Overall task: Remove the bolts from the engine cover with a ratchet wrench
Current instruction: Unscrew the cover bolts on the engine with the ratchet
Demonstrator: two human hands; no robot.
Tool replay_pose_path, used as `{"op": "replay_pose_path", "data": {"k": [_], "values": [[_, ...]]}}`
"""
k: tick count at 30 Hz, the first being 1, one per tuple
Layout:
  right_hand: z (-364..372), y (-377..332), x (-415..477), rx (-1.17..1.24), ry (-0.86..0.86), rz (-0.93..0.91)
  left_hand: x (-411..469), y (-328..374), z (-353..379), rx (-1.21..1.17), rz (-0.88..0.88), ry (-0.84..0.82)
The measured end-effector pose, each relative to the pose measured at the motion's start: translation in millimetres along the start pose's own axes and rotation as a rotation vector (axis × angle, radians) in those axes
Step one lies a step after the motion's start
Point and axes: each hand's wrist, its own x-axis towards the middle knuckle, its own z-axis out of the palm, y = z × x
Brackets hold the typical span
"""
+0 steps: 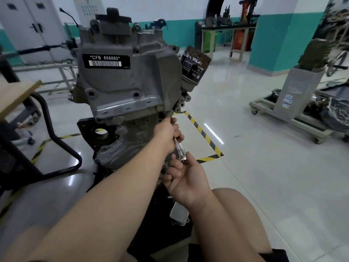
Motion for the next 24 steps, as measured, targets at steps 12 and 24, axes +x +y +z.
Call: {"op": "replay_pose_path", "data": {"k": [12,24], "values": [[-15,0,11,-1.347,0.401,-0.714,9,-3,-7,-0.014,-0.021,-0.049],[-2,-5,8,-0.461,0.276,-0.245,18,-8,-22,0.012,0.013,-0.131]]}}
